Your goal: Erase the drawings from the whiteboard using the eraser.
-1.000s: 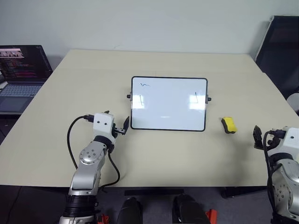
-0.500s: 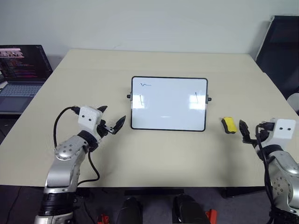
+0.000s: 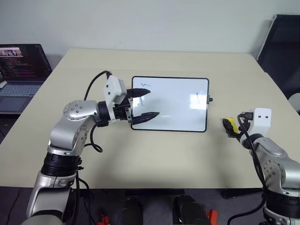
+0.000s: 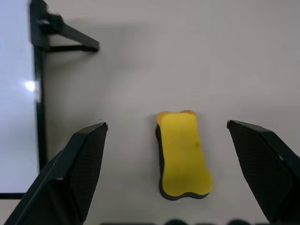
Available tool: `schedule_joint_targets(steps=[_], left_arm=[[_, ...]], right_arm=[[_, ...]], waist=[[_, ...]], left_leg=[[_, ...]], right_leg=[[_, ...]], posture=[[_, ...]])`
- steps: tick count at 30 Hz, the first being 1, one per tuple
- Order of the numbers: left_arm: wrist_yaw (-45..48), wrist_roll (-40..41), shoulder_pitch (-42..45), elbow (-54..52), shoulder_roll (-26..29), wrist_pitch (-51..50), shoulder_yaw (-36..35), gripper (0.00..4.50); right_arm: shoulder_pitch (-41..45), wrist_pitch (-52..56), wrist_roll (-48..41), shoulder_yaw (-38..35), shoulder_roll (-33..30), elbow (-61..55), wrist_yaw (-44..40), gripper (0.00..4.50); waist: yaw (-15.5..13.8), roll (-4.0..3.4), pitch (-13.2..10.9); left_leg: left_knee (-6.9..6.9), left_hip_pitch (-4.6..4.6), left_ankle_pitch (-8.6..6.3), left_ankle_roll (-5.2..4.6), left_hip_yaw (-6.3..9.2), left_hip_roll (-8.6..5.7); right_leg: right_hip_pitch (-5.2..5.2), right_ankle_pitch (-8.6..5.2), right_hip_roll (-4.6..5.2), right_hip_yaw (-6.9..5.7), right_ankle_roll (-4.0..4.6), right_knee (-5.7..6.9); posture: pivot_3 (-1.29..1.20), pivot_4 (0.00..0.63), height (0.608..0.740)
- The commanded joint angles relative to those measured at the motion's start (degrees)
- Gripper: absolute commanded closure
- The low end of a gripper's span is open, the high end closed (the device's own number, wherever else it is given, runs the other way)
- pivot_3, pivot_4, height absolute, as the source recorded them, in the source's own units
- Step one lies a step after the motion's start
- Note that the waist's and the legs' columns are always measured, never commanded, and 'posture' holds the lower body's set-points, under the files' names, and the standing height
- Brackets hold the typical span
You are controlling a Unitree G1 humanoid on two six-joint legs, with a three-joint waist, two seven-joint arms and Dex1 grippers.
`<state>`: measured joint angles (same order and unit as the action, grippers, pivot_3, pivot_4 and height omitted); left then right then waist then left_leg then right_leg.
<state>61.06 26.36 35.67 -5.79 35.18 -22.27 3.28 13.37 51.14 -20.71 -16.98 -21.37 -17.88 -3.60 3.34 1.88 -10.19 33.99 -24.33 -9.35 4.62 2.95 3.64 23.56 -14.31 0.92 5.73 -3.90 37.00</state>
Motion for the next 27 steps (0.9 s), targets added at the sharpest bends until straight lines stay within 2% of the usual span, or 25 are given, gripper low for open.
schedule_joint_targets(steps=[1, 17, 20, 27], left_arm=[[1.11, -0.47, 3.06, 1.12, -1.27, 1.2, 0.86, 0.0], [1.22, -1.52, 0.08, 0.46, -0.11, 2.08, -0.15, 0.0], [0.95, -1.45, -0.67, 0.13, 0.17, 2.17, -0.27, 0.0], [0.01, -1.44, -1.88, -0.69, 0.21, 1.8, -0.32, 0.0]], right_arm=[[2.97, -3.5, 1.67, -0.03, -1.19, 3.59, -1.07, 0.02], [6.26, -11.47, 5.9, 2.29, -0.73, 16.82, -3.08, 0.02], [6.64, -11.98, 6.48, 2.18, -0.77, 18.46, -3.1, 0.63], [6.81, -12.79, 6.66, 1.82, -0.77, 19.81, -3.39, 3.12]], waist=[[0.0, 0.0, 0.0], [0.08, -0.03, -0.02], [0.03, -0.03, -0.02], [0.01, -0.03, -0.02]], left_leg=[[0.0, 0.0, 0.0, 0.0, 0.0, 0.0], [0.02, 0.0, 0.01, -0.01, 0.05, 0.02], [0.02, 0.0, 0.01, -0.01, 0.06, 0.02], [0.02, -0.01, 0.01, -0.01, 0.06, 0.02]], right_leg=[[0.0, 0.0, 0.0, 0.0, 0.0, 0.02], [0.0, 0.0, -0.07, 0.02, -0.04, 0.08], [0.0, 0.0, -0.07, 0.01, -0.04, 0.08], [-0.01, 0.01, -0.07, 0.01, -0.05, 0.08]], posture=[[0.0, 0.15, 0.74], [0.0, 0.15, 0.74], [0.0, 0.15, 0.74], [0.0, 0.15, 0.74]])
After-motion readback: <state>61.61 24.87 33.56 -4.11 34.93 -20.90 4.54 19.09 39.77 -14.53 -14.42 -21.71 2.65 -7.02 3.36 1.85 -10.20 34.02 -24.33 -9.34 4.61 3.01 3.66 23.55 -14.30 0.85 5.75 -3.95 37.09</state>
